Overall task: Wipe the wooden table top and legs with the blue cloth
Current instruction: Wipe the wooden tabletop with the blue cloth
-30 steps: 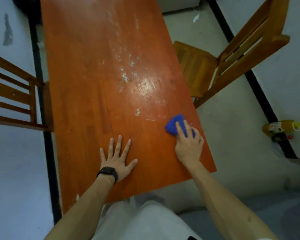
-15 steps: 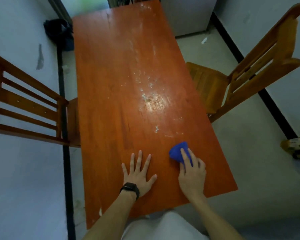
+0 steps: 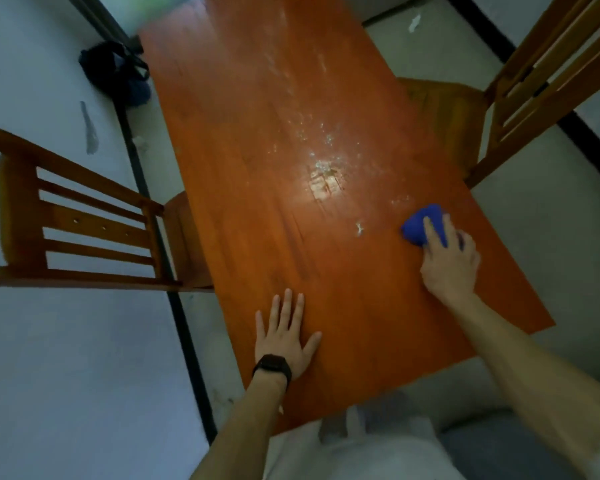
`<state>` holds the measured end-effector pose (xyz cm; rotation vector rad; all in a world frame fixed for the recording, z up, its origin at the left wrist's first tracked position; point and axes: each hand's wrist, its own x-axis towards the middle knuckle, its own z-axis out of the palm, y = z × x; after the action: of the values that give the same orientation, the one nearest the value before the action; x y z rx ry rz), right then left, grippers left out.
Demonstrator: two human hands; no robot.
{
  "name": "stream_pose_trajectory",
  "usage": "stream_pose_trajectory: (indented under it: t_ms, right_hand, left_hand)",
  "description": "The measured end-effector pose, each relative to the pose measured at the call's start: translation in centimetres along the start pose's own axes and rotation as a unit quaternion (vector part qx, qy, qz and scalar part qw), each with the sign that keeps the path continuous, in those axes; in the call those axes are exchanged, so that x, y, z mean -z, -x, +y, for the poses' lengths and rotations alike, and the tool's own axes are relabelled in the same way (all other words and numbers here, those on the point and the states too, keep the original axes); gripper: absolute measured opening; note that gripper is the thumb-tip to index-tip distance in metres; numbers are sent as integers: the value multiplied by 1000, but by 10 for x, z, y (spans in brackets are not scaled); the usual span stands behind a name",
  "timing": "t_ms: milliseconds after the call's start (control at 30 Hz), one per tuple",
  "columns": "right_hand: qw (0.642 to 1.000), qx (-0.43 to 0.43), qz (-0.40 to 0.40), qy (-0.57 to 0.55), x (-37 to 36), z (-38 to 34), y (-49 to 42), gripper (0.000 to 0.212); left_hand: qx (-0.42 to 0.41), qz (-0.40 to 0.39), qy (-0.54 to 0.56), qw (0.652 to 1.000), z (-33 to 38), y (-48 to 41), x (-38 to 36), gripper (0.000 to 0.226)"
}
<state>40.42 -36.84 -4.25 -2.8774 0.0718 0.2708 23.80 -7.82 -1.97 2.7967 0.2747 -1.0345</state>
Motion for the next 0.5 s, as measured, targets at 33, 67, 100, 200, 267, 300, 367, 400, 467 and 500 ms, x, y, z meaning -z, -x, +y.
stream_pose_trajectory:
  t_ms: [33, 67, 100, 200, 267, 300, 367, 400, 467, 500]
  right_hand:
    - [996, -89, -3, -28, 13, 10, -10, 57]
    - [988, -149, -9, -47, 24, 15, -16, 55]
    - [982, -182, -8, -56, 31, 13, -16, 54]
    - [988, -112, 75, -79, 28, -26, 7, 54]
    - [993, 10, 91, -72, 10, -65, 40, 53]
    - [993, 69, 77, -65, -2, -84, 56, 54]
    - [985, 165, 16, -52, -24, -122, 86, 59]
    - [979, 199, -16, -47, -34, -141, 99, 62]
    - [964, 253, -72, -37, -49, -177, 116, 67]
    - [956, 276, -93, -26, -54, -191, 121, 69]
  left_hand:
    - [-3, 2, 4, 1000, -1, 0, -3, 81]
    - [-6, 6, 9, 1000, -2, -1, -5, 81]
    - [-10, 12, 13, 1000, -4, -1, -6, 81]
    - [-25, 51, 45, 997, -11, 1, -8, 77]
    - [-23, 82, 83, 993, -20, 1, -5, 74]
    - [-14, 93, 96, 991, -26, 0, -3, 72]
    - [10, 113, 113, 987, -43, -3, 0, 71]
    - [16, 122, 118, 985, -54, -6, 0, 71]
    - [24, 127, 128, 983, -74, -12, 0, 72]
    - [30, 127, 132, 983, -84, -15, -1, 72]
